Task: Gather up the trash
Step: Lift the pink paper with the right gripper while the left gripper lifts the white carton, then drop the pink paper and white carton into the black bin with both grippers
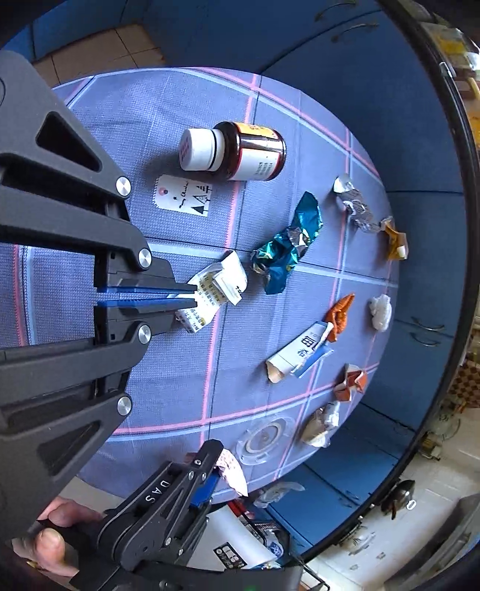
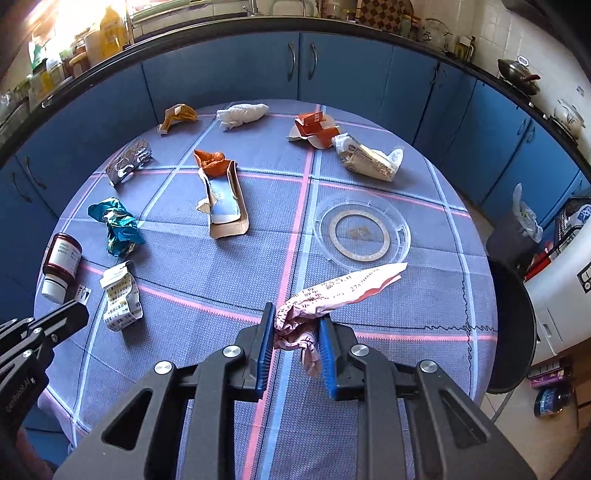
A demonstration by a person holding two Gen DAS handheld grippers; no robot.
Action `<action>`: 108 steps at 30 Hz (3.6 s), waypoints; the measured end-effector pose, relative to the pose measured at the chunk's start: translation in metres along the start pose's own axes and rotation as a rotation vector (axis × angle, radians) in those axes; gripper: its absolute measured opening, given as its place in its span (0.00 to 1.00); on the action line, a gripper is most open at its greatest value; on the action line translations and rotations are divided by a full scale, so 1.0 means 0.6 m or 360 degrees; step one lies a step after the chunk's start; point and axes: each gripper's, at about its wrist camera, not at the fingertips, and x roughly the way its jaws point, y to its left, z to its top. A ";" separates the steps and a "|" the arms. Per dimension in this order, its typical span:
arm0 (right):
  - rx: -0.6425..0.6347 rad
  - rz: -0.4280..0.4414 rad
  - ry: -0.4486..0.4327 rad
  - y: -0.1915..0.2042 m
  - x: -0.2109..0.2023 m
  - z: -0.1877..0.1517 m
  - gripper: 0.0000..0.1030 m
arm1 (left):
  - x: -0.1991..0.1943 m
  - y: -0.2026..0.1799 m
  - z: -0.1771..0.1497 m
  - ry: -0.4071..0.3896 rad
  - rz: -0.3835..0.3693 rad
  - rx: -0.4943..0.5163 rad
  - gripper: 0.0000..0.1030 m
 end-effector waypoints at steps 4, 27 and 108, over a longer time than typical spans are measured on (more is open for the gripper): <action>0.0010 0.0013 0.0005 -0.001 0.002 0.001 0.21 | 0.010 -0.002 0.004 -0.0003 0.0058 -0.0002 0.10; 0.0015 0.0027 0.0019 -0.003 0.009 0.000 0.21 | 0.029 0.000 -0.001 -0.0130 0.0002 0.0047 0.93; 0.0720 -0.0545 -0.0216 -0.508 -0.053 0.006 0.80 | 0.123 -0.621 0.166 -0.0251 -0.0529 0.0864 0.30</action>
